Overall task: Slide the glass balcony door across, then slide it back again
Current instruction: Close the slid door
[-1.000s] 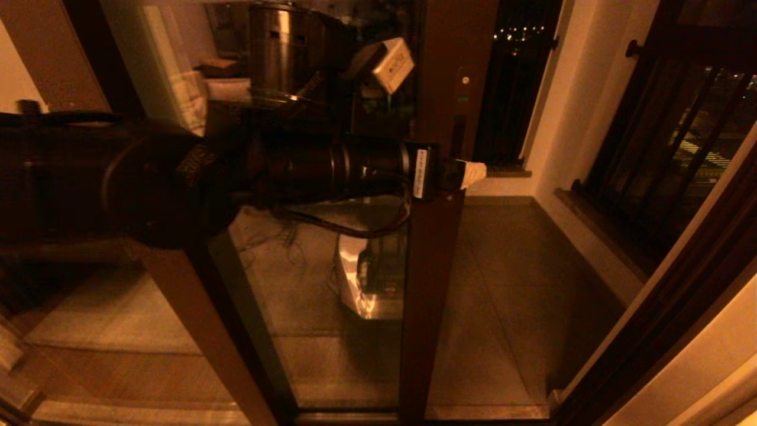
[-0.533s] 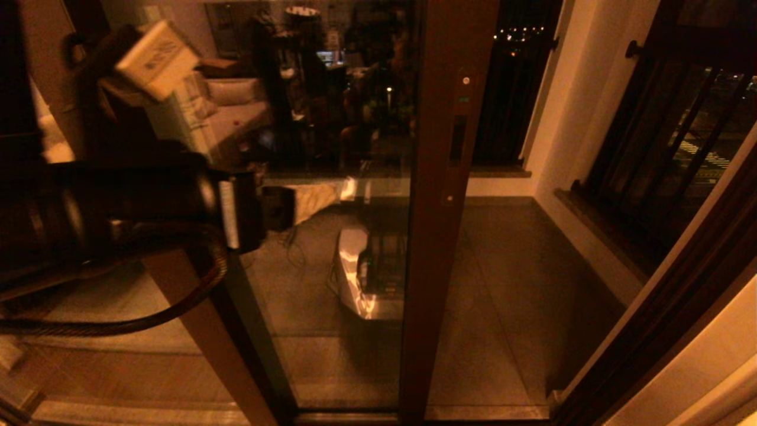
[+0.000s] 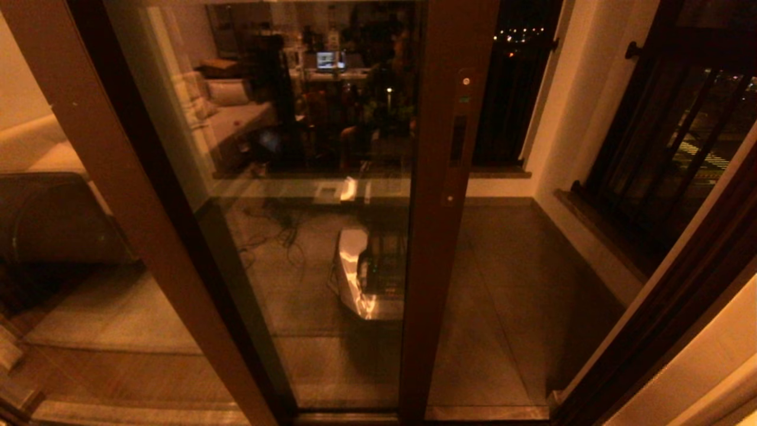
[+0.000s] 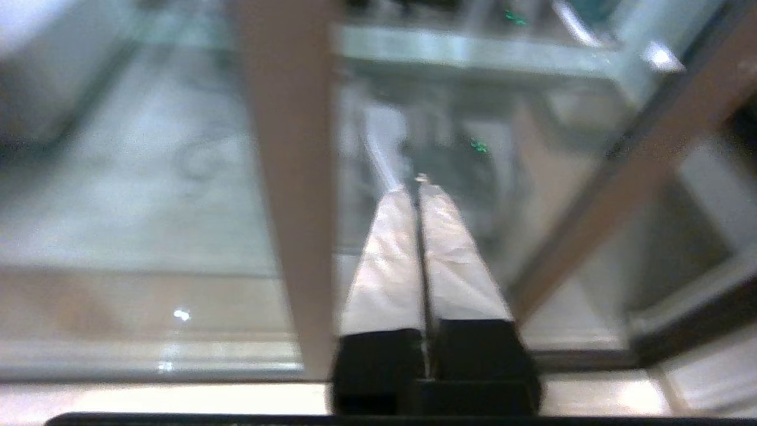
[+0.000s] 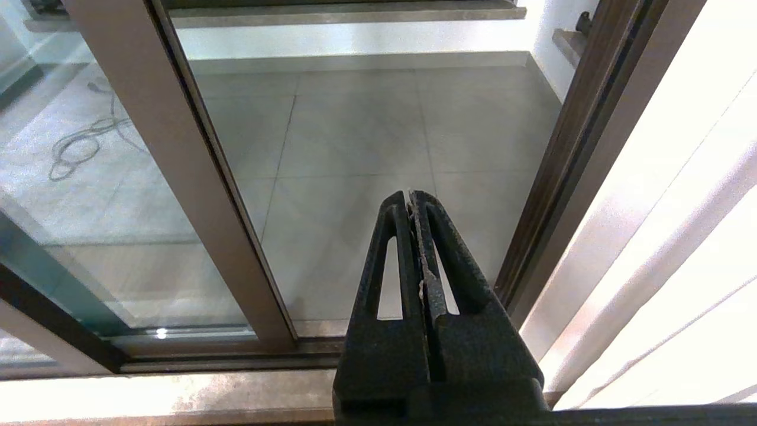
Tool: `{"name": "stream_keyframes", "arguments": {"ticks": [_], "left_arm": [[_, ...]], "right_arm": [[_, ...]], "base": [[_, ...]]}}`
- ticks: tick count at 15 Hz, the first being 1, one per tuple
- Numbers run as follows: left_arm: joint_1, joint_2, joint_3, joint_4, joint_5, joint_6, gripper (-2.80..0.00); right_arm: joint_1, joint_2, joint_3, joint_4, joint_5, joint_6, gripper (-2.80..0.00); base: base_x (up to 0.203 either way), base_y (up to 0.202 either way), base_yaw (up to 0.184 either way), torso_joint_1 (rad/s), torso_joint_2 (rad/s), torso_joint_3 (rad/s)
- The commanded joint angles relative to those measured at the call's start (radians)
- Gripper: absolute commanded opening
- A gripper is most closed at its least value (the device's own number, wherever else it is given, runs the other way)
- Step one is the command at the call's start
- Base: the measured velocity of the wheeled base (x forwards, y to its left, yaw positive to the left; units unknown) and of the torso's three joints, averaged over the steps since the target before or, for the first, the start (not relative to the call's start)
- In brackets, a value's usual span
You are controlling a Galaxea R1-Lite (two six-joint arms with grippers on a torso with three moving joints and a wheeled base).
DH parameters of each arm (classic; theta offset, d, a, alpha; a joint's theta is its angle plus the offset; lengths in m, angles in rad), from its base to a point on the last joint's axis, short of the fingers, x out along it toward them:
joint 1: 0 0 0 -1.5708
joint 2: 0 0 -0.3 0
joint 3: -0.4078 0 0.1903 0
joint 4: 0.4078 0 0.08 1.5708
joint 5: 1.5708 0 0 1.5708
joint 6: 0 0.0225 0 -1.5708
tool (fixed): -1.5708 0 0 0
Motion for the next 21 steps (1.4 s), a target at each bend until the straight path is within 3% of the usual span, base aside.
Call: {"name": "stream_keyframes", "arguments": {"ticks": [1,3,5,8,11,13,15,16,17,18,21], "left_arm": [[0.116,-0.181,0.058,0.003,0.002,0.002,-2.80],[0.189,-0.232,0.048,0.010,-0.004,0.009,-2.80],[0.215,-0.286,0.047,0.050,-0.009,0.062,-2.80],[0.264,-0.421,0.086,0.142,-0.095,0.130,-2.80],[0.296,-0.569,0.274,0.172,-0.149,0.291,-2.80],[0.303,-0.614,0.393,0.121,-0.146,0.322,-2.80],[0.304,-0.633,0.539,0.050,-0.169,0.325,-2.80],[0.305,-0.637,0.621,-0.045,-0.184,0.309,-2.80],[0.305,-0.639,0.683,-0.130,-0.211,0.247,-2.80],[0.304,-0.641,0.703,-0.132,-0.229,0.203,-2.80],[0.303,-0.642,0.686,-0.097,-0.236,0.167,-2.80]], "right_arm": [[0.000,0.001,0.000,0.001,0.000,0.000,-2.80],[0.000,0.001,0.001,0.000,0.000,0.000,-2.80],[0.000,0.001,0.000,0.000,0.000,0.000,-2.80],[0.000,0.001,0.001,0.000,0.000,0.000,-2.80],[0.000,0.001,0.001,0.000,0.000,0.000,-2.80],[0.000,0.001,0.001,0.000,0.000,0.000,-2.80],[0.000,0.001,0.001,0.000,0.000,0.000,-2.80],[0.000,0.001,0.001,0.000,0.000,0.000,-2.80],[0.000,0.001,0.001,0.000,0.000,0.000,-2.80],[0.000,0.001,0.000,0.000,0.000,0.000,-2.80],[0.000,0.001,0.000,0.000,0.000,0.000,-2.80]], "base": [[0.000,0.000,0.000,0.000,0.00,0.000],[0.000,0.000,0.000,0.000,0.00,0.000],[0.000,0.000,0.000,0.000,0.00,0.000],[0.000,0.000,0.000,0.000,0.00,0.000],[0.000,0.000,0.000,0.000,0.00,0.000],[0.000,0.000,0.000,0.000,0.00,0.000],[0.000,0.000,0.000,0.000,0.00,0.000],[0.000,0.000,0.000,0.000,0.00,0.000],[0.000,0.000,0.000,0.000,0.00,0.000],[0.000,0.000,0.000,0.000,0.00,0.000],[0.000,0.000,0.000,0.000,0.00,0.000]]}}
